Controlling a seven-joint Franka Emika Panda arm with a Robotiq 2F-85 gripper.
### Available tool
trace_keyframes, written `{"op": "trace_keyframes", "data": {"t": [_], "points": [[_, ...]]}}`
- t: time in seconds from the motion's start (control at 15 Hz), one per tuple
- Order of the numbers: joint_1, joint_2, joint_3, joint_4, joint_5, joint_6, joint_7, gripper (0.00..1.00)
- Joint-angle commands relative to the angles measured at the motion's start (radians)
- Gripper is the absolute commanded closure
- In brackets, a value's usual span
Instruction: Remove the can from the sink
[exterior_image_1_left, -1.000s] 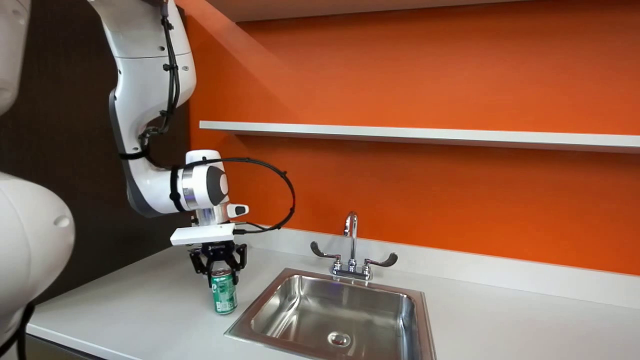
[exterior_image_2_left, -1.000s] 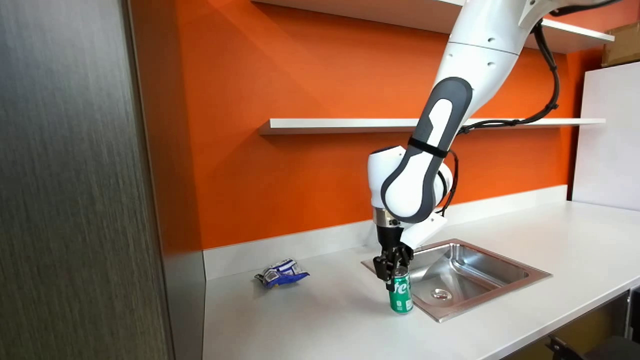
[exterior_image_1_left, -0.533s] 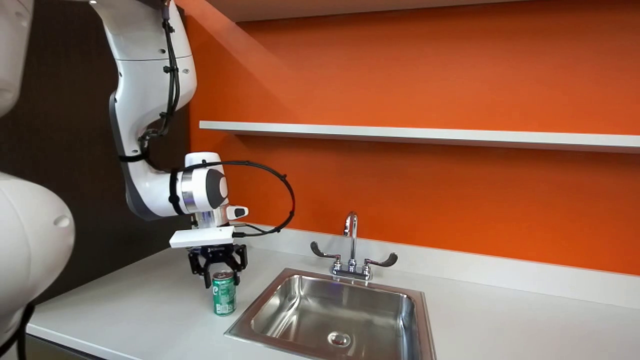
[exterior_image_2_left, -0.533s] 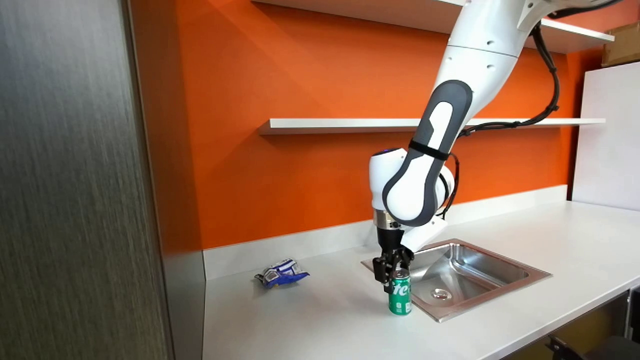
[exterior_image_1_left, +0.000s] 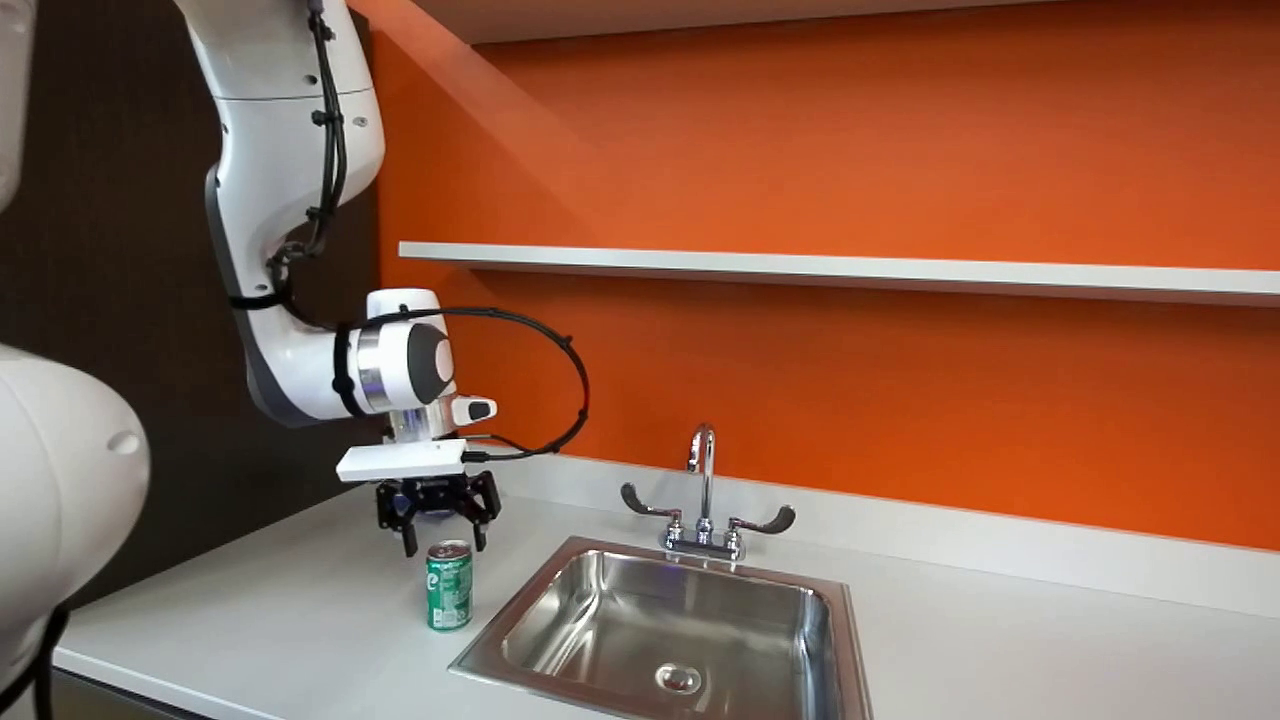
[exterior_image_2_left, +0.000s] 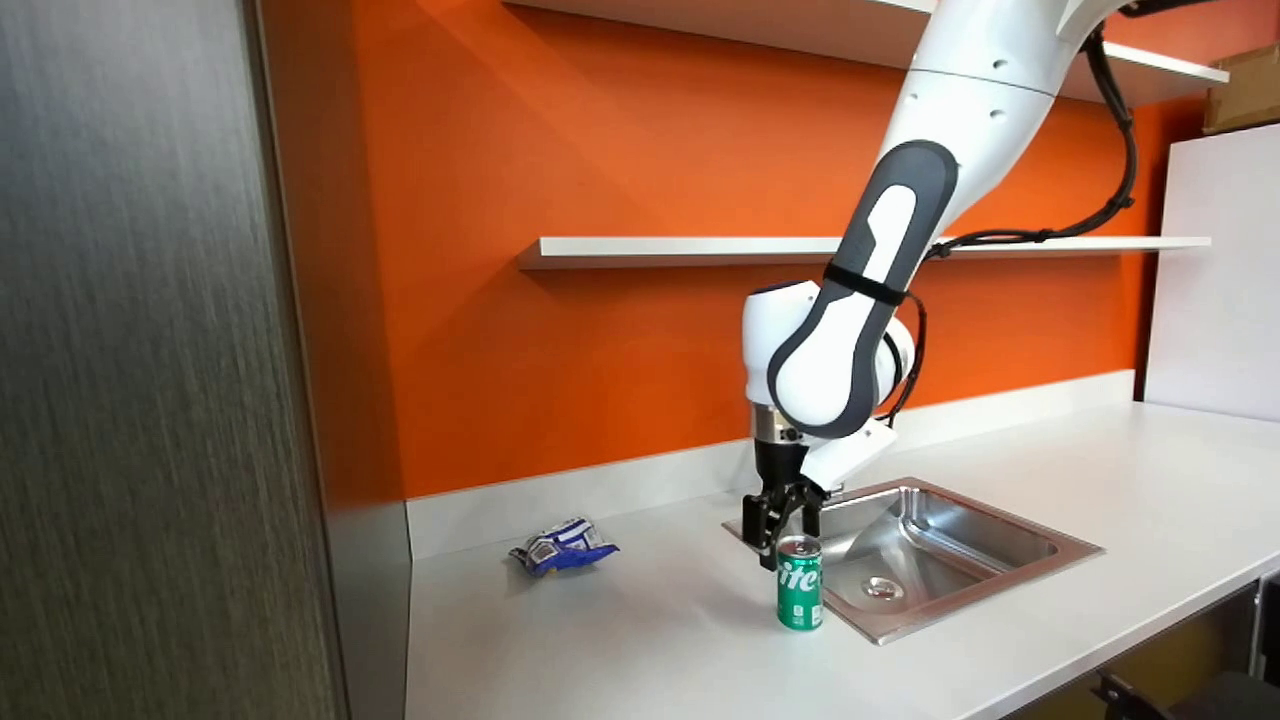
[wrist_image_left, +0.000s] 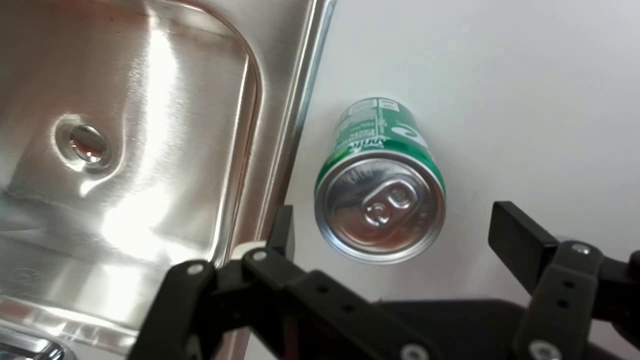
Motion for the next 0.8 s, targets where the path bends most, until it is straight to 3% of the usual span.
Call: {"op": "trace_keyframes", "data": {"t": [0.0, 0.27, 0.73], "points": [[-0.004, -0.146, 0.008, -0.071, 0.014, -0.050, 0.049, 0.00], [-0.024, -0.260, 0.029, -0.126, 0.094, -0.103, 0.049, 0.00], [-0.056, -0.483, 0.035, -0.223, 0.231, -0.299, 0.095, 0.00]]}}
